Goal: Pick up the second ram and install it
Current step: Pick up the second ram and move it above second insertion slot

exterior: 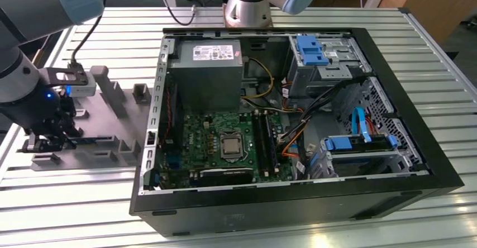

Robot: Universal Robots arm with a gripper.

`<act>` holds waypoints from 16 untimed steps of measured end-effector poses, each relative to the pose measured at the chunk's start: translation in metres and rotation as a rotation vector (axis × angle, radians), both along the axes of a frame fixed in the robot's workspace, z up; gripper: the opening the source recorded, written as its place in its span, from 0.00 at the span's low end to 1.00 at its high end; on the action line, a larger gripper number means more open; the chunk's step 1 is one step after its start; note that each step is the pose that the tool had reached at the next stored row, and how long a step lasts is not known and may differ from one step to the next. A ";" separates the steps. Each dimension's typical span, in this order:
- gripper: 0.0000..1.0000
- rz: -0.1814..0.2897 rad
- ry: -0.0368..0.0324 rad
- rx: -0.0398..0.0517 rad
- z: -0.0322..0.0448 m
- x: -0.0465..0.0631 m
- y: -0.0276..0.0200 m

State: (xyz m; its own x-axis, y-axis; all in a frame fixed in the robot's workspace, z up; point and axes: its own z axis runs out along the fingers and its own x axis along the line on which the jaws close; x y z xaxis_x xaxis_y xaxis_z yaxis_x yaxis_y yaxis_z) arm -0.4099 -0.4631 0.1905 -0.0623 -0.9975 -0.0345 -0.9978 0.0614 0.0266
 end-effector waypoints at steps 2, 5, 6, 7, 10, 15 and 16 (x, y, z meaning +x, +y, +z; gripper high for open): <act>0.35 0.000 -0.0001 0.0001 -0.0004 0.000 0.0000; 0.33 0.000 -0.0001 0.0001 -0.0014 0.000 0.0000; 0.33 0.000 -0.0001 0.0000 -0.0016 0.000 0.0000; 0.33 0.000 0.0000 0.0000 -0.0018 0.000 0.0000; 0.26 0.000 -0.0002 0.0001 -0.0024 0.000 0.0000; 0.26 0.000 -0.0001 0.0000 -0.0036 0.001 0.0001; 0.26 0.000 -0.0002 0.0001 -0.0039 0.001 0.0001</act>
